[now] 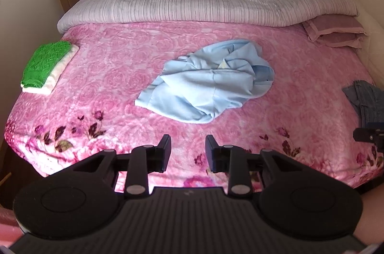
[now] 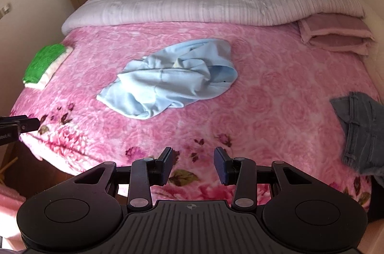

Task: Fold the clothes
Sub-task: 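Move both open grippers toward the crumpled light blue sweatshirt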

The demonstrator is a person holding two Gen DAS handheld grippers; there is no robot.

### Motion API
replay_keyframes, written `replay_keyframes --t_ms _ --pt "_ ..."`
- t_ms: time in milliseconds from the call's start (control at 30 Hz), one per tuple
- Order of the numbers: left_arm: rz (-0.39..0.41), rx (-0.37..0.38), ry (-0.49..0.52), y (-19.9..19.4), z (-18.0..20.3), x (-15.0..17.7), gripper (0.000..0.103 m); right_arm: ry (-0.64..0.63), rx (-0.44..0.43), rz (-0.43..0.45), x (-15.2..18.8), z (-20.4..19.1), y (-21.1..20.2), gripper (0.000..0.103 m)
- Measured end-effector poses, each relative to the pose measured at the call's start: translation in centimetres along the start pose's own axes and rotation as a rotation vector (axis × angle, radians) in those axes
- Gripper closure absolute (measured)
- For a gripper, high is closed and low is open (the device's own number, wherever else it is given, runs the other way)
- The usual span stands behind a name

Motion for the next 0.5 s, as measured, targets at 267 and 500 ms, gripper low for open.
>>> replay_keyframes --t_ms 267,500 --pt "-0.034 0.067 0.019 6.7 -4.8 -3.9 0.074 0.131 0.046 -0.052 -3.1 -0.5 6.0 0.062" --pt "-0.093 0.154 0.111 14.0 -11.1 -9.3 0.074 0.286 0.106 -0.111 -7.3 -3.6 12.9 0.062"
Point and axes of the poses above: each gripper's, at about its wrist camera, not at the fingertips, and y roughly the way its jaws point, z to its right, x to its underside, the point moved 2 cm from there along y, roughly the way its jaws point, and after that the axes turned 8 degrees about z, right-handed, at the moved point
